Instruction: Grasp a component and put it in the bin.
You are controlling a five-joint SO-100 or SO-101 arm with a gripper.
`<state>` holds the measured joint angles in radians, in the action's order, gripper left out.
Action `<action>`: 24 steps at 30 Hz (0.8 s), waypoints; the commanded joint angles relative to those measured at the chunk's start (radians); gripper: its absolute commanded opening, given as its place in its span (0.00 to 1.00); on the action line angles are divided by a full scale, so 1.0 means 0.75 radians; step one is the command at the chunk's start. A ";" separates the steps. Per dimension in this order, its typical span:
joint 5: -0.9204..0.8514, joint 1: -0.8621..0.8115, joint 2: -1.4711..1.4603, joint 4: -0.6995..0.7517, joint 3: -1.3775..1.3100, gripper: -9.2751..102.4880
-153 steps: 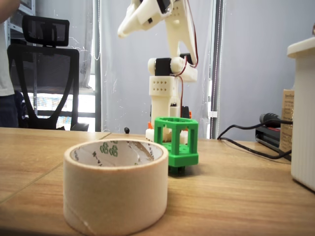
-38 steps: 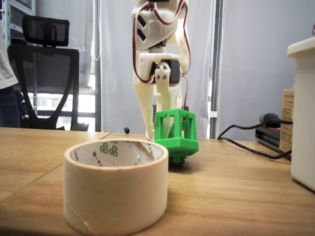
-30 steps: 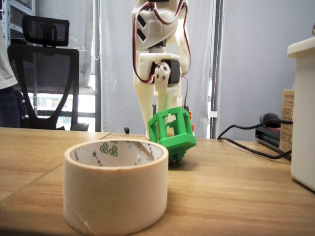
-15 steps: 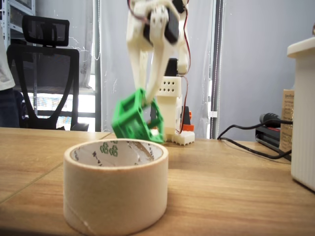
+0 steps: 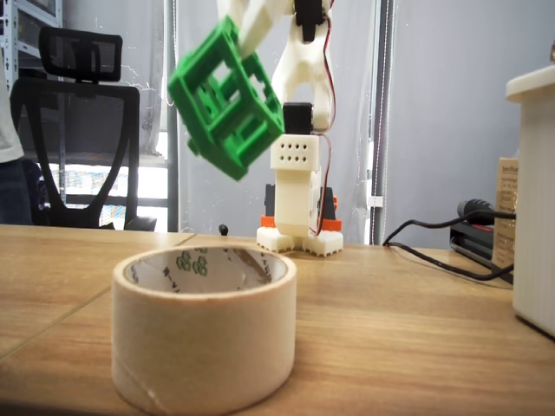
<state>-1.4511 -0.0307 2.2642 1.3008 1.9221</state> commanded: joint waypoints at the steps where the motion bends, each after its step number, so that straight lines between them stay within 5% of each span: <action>1: 0.010 0.002 -0.053 -0.014 -0.115 0.09; 24: 0.010 -0.008 -0.346 -0.014 -0.360 0.09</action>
<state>-1.4511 -0.0245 2.0203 1.3023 1.7411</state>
